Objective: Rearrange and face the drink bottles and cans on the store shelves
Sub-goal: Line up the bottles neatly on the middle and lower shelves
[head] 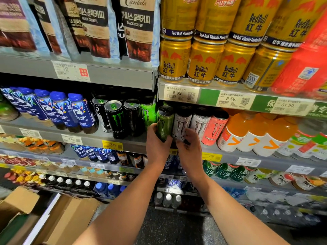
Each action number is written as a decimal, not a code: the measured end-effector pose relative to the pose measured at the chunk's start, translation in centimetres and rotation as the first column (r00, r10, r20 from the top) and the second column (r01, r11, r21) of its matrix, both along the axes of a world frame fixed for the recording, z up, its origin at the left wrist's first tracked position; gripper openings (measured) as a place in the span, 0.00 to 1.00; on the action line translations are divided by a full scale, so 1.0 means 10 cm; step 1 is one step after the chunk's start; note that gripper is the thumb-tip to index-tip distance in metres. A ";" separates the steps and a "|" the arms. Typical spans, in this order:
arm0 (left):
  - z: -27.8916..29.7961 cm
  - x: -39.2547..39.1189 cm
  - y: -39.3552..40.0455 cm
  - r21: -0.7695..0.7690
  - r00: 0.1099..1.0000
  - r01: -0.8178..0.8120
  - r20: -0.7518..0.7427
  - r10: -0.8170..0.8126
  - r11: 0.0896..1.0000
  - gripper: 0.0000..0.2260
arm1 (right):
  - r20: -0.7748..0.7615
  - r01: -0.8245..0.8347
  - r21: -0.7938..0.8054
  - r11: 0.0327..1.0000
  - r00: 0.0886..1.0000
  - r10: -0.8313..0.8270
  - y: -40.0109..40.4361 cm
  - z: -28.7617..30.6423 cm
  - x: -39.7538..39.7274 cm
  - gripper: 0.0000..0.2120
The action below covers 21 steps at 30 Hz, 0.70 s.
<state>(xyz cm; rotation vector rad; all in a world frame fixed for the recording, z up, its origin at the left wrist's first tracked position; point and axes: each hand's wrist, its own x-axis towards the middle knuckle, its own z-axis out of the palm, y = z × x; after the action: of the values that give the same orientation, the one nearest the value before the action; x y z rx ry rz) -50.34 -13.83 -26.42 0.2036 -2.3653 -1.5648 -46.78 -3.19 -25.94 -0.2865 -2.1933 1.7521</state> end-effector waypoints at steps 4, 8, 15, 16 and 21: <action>0.01 -0.05 0.00 0.016 0.998 -0.055 0.004 0.055 0.998 0.25 | -0.025 0.012 -0.010 1.000 1.000 -0.012 0.00 0.00 -0.03 0.18; 0.01 -0.06 0.08 -0.013 0.993 -0.113 -0.036 0.112 0.994 0.25 | -0.038 0.012 -0.042 0.999 0.999 -0.014 0.02 -0.03 -0.05 0.15; -0.06 0.05 0.12 0.018 0.990 -0.102 -0.095 0.104 0.995 0.27 | -0.009 -0.036 -0.049 0.998 0.999 0.036 0.12 0.04 -0.01 0.15; -0.06 0.10 0.15 0.033 0.987 -0.112 -0.113 0.115 0.993 0.27 | -0.001 -0.033 -0.052 0.998 0.999 0.033 0.16 0.05 0.01 0.15; -0.01 0.33 0.46 0.031 0.986 -0.063 -0.153 0.067 0.998 0.22 | 0.033 0.003 0.009 1.000 0.999 -0.003 0.48 0.09 0.13 0.11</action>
<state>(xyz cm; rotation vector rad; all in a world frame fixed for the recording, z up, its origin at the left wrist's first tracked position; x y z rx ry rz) -47.01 -9.22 -26.53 0.1577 -2.2001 -1.5246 -45.44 1.56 -25.03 -0.3179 -2.2217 1.7475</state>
